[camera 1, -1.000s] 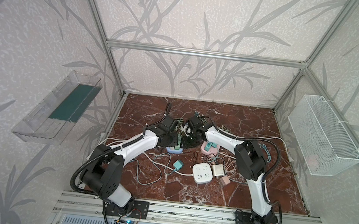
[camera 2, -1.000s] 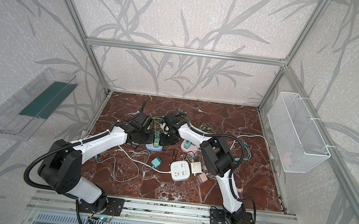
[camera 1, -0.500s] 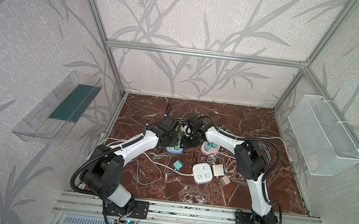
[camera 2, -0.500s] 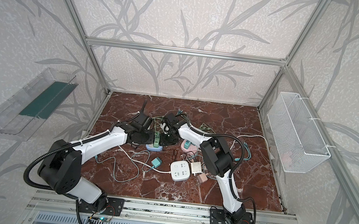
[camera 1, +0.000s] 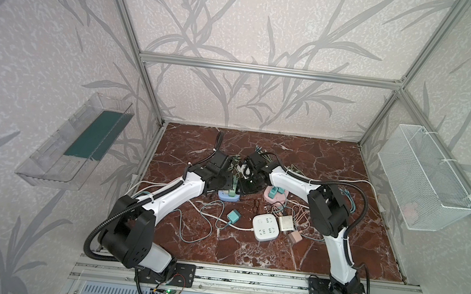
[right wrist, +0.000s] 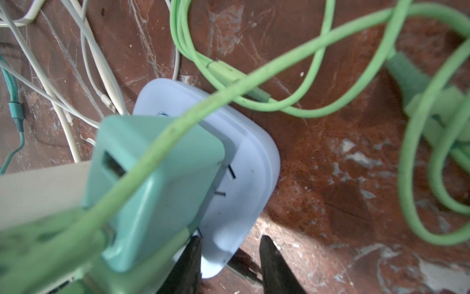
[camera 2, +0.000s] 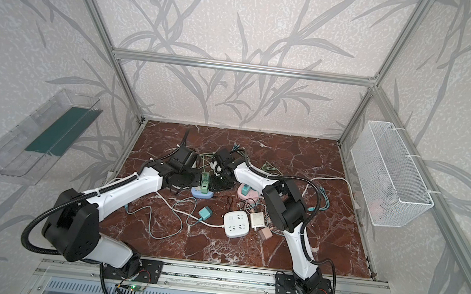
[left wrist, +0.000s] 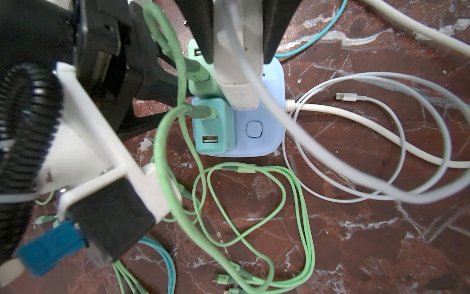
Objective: Pull the plug off the socket
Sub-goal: 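Pull the white charger out of the blue strip with the left gripper, then carry the white charger toward the robot and set it on the table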
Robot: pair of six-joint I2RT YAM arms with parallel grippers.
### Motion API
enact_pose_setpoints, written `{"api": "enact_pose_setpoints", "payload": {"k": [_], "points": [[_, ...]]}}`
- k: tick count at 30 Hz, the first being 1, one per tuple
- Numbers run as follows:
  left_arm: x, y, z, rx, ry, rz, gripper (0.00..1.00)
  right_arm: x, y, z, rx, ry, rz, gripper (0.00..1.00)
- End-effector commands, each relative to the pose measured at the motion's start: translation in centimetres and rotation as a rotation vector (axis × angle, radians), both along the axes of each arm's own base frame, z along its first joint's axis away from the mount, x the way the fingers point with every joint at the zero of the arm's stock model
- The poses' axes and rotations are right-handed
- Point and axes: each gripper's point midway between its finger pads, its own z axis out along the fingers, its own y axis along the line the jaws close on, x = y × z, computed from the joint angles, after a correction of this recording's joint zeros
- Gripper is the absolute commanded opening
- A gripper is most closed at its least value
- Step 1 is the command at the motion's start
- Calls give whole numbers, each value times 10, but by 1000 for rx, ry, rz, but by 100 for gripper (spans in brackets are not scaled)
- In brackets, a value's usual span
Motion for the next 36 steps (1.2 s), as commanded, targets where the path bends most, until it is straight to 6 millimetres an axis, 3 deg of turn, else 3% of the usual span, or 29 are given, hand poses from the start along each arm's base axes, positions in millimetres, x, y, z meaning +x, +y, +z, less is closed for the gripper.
{"api": "enact_pose_setpoints", "payload": {"k": [1,8,19,36], "points": [[5,-1,17,-6,-56,-5,15,-20,-30,-52,-174,64,-16,39],[-1,12,19,17,-66,19,15,-21,-28,-51,-151,65,-11,40],[-21,48,15,61,-44,94,15,-21,-25,-48,-134,63,-10,41],[-30,80,-7,-109,-21,219,15,-20,-21,-45,-88,68,-16,42]]}}
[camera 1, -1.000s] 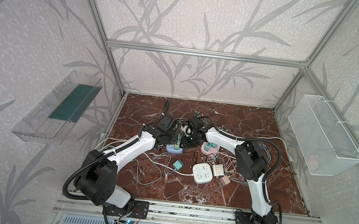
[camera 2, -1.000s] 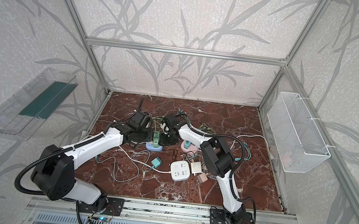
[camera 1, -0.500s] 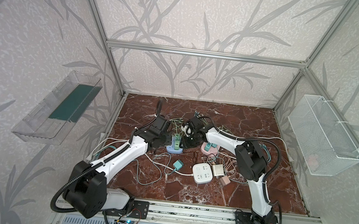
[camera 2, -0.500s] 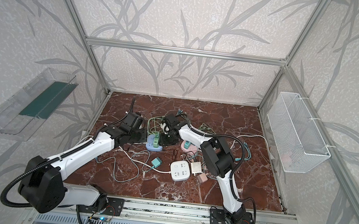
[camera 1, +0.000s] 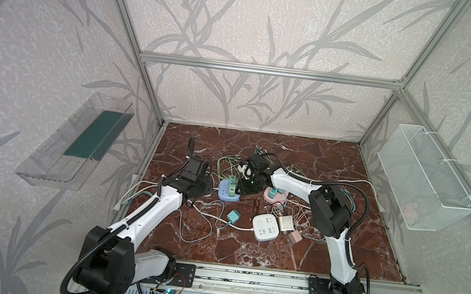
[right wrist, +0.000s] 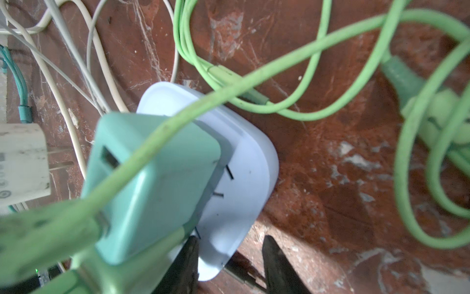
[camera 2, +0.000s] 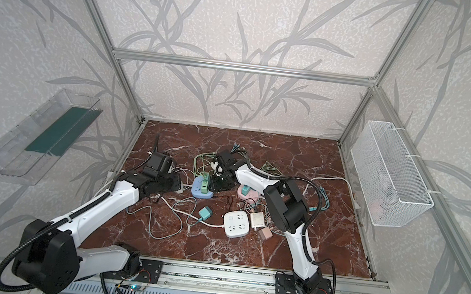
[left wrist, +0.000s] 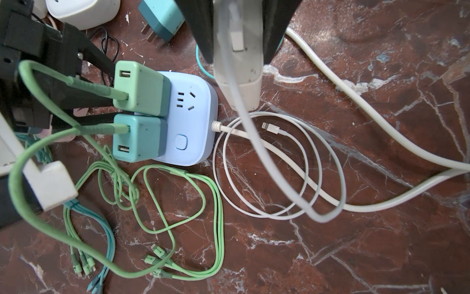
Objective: Pull the plug off the socket
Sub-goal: 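Carry the white charger toward the robot and set it on the table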
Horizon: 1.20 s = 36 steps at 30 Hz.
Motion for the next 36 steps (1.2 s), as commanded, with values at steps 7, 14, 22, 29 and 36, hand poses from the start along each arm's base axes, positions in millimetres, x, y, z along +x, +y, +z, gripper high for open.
{"api": "enact_pose_setpoints", "payload": {"k": [7,14,22,29,36], "points": [[1,-1,-8,-171,-28,33,15,-22,-21,-45,-124,85,-5,43],[7,3,-8,-257,-66,44,15,-22,-20,-45,-119,90,-5,43],[18,1,-10,-365,-97,19,16,-23,-20,-44,-115,91,-3,43],[21,-6,-21,-410,-45,-15,16,-23,-21,-45,-119,94,-2,43],[12,2,-43,-357,45,0,19,-23,-21,-45,-122,94,-3,44]]}}
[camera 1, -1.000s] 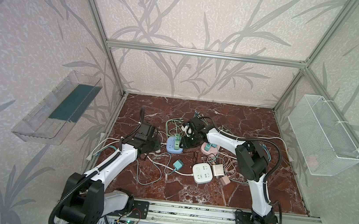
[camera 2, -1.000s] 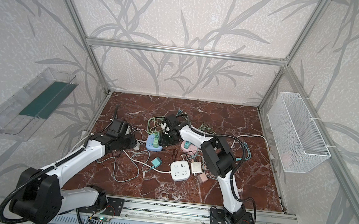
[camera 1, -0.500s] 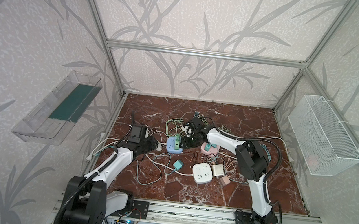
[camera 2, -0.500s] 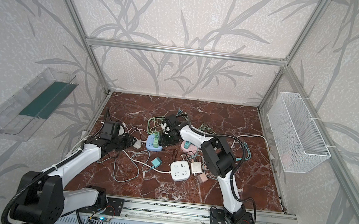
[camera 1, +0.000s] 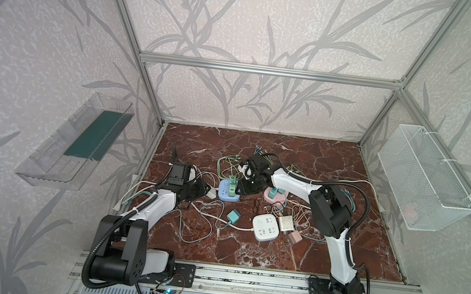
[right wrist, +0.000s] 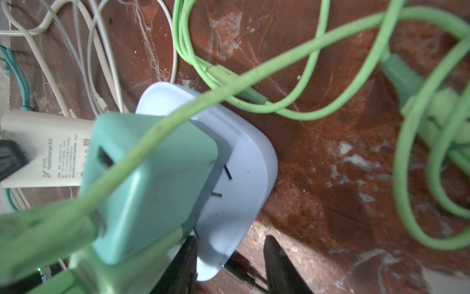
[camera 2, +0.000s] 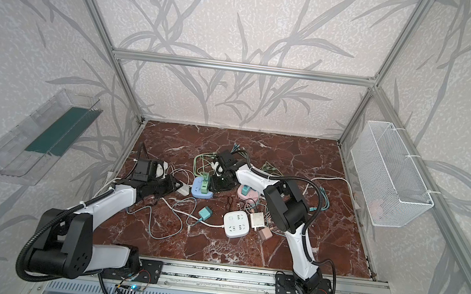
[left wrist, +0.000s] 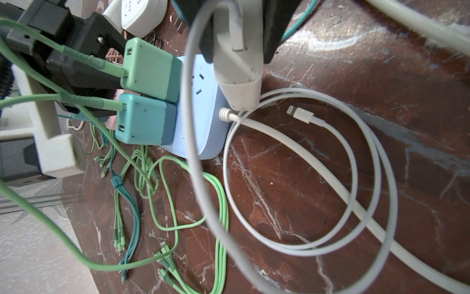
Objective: Pull the plug off the socket
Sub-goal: 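Carry the white charger toward the robot and set it on the table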
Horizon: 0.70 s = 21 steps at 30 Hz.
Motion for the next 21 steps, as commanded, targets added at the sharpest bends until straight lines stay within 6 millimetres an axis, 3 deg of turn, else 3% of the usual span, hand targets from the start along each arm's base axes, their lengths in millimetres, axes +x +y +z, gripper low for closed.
{"api": "enact_pose_setpoints", "payload": {"k": [1,21], "points": [[-2,2,-2,17,25,-19,19,-23,-20,-45,-127,88,-1,44],[-16,30,-18,169,163,52,41,-23,-19,-41,-123,88,-1,44]]}}
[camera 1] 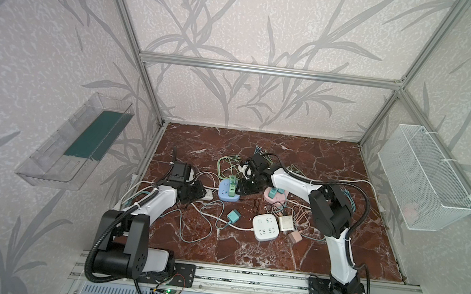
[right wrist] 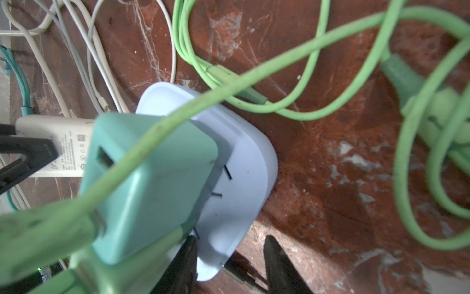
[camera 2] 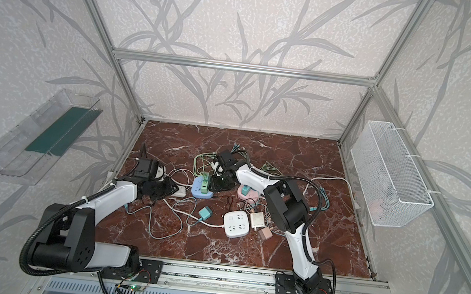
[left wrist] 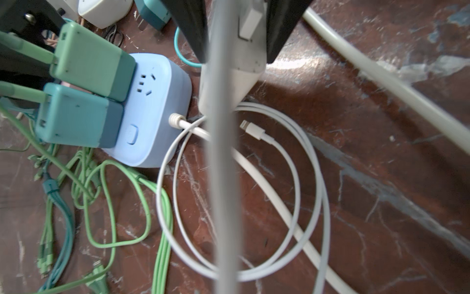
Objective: Pull the plug off the socket
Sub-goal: 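Carry the white charger toward the robot and set it on the table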
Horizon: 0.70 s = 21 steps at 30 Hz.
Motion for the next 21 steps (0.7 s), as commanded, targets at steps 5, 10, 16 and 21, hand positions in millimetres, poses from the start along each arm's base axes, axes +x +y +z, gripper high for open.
{"api": "enact_pose_setpoints", "payload": {"k": [5,10,16,21], "points": [[-7,14,0,68,77,32,48,-24,-20,-41,-120,89,-1,44],[-12,21,0,97,104,67,55,-24,-20,-40,-118,89,3,44],[-24,37,1,172,164,116,62,-25,-19,-40,-114,90,6,44],[-29,41,8,197,165,127,64,-26,-19,-40,-108,93,7,44]]}}
